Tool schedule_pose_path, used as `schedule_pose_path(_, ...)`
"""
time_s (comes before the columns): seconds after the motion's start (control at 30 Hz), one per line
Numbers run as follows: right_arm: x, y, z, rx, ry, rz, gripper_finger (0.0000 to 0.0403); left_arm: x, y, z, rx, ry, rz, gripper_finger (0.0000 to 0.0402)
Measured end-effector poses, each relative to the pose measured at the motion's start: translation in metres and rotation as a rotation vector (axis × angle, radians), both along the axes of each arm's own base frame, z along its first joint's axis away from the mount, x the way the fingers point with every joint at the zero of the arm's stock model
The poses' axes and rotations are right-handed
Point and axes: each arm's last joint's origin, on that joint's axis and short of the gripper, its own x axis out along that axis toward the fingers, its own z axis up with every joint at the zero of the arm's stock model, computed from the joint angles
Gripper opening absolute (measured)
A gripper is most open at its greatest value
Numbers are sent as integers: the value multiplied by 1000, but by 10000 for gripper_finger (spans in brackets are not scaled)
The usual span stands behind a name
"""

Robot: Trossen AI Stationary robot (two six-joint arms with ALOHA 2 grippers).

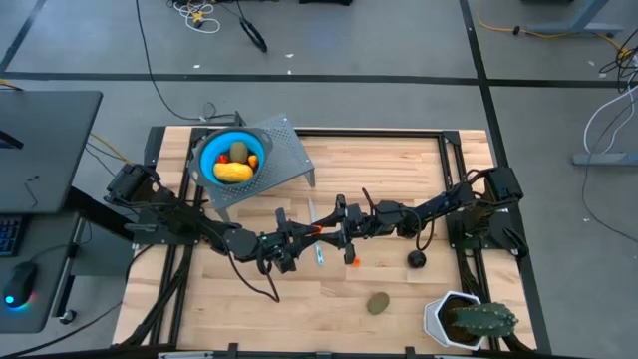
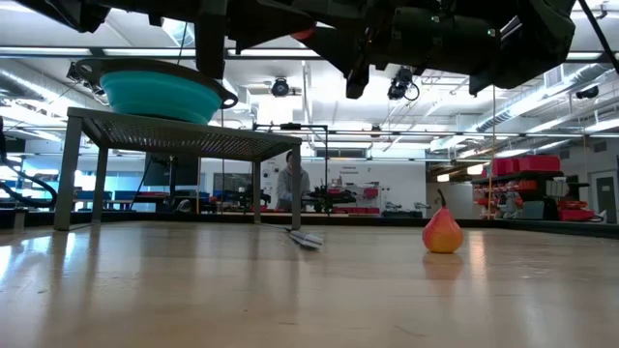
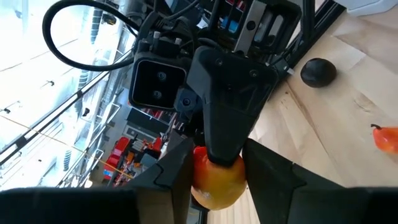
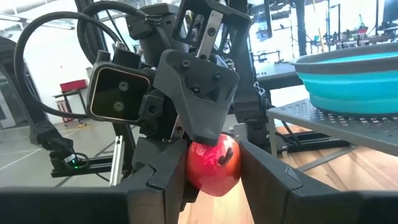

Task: Pick & Place Fruit
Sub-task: Put the orange peach into the blue strainer bowl on the shelf

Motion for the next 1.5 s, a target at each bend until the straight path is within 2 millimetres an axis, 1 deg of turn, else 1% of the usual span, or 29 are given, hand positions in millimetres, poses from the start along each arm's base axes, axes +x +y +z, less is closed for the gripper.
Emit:
schedule_pose_path(0.17, 0, 0, 0, -30, -5, 2, 156, -1, -2, 0, -6, -4, 6, 137)
schedule_pose_path(0.4, 0, 1, -1, -52, 5, 7, 180, -3, -6, 0, -31, -10, 5, 137)
schedule_pose_path(0.47, 0, 1, 0, -61, 5, 8, 186, -4, -7, 0, -68, -21, 3, 137)
schedule_pose_path(0.57, -3, 0, 4, -71, 13, 6, 193, -4, -7, 0, -179, -57, 11, 137)
schedule_pose_path(0.67, -14, -2, 8, -88, 40, -4, 196, -4, -7, 1, -264, -87, 10, 137)
schedule_pose_path(0.73, -24, -5, 12, -110, 71, -34, 197, -3, -7, 1, -300, -99, -22, 137)
schedule_pose_path(0.83, -41, -9, 23, -143, 94, -74, 197, -2, -6, 4, -347, -111, -75, 137)
schedule_pose_path(0.9, -53, -11, 30, -156, 108, -81, 197, -2, -3, 10, -357, -131, -58, 137)
schedule_pose_path(0.97, -65, -13, 35, -170, 136, -81, 197, -6, 2, 21, -325, -162, 2, 137)
schedule_pose_path(1.07, -80, -15, 43, -174, 154, -80, 197, -18, 16, 48, -314, -239, 79, 137)
schedule_pose_path(1.13, -89, -17, 45, -175, 162, -81, 197, -27, 31, 67, -344, -289, 114, 137)
schedule_pose_path(1.23, -95, -18, 46, -164, 158, -79, 197, -46, 59, 87, -443, -338, 222, 137)
schedule_pose_path(1.3, -96, -18, 45, -157, 164, -76, 197, -61, 77, 96, -508, -356, 323, 137)
schedule_pose_path(1.37, -97, -18, 44, -148, 182, -74, 197, -76, 92, 100, -571, -376, 420, 137)
schedule_pose_path(1.5, -97, -18, 41, -146, 205, -72, 197, -105, 112, 101, -697, -414, 552, 137)
